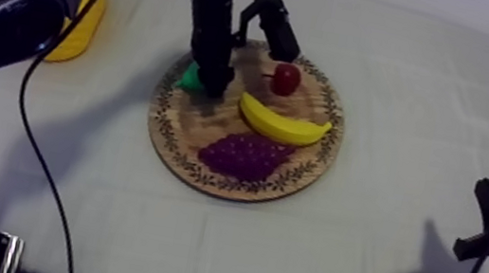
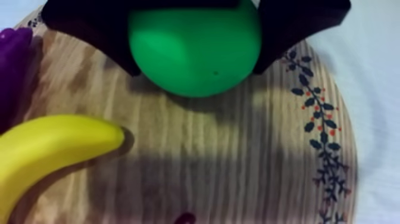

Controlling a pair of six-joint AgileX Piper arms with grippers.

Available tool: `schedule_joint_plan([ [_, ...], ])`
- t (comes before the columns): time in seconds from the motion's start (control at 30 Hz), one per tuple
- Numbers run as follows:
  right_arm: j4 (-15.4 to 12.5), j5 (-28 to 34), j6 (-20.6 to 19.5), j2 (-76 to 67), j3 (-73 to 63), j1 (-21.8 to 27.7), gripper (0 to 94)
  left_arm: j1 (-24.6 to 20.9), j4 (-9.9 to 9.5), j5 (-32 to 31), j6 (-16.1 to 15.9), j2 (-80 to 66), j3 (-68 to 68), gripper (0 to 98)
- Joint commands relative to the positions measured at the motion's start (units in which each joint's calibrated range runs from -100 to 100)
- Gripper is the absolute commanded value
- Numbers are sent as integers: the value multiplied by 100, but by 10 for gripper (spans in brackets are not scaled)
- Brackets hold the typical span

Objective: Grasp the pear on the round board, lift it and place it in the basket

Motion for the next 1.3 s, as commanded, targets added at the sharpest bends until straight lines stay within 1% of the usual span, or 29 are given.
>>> schedule_joint_plan([
  [0.0, -1, 2, -2, -4, -5, 2, 4, 29, -9, -3, 18, -217, 84, 612],
  [0.23, -1, 2, -2, -4, -5, 2, 4, 180, -39, 52, 85, -992, 356, 598],
  [0.57, -1, 2, -2, -4, -5, 2, 4, 373, -70, 374, 181, -2241, 711, 597],
  [0.87, -1, 2, -2, -4, -5, 2, 4, 489, -184, 566, 276, -3180, 862, 593],
  [1.03, -1, 2, -2, -4, -5, 2, 4, 386, -245, 604, 278, -3420, 862, 586],
  [1.27, -1, 2, -2, -4, -5, 2, 4, -67, -294, 611, 175, -3509, 858, 585],
])
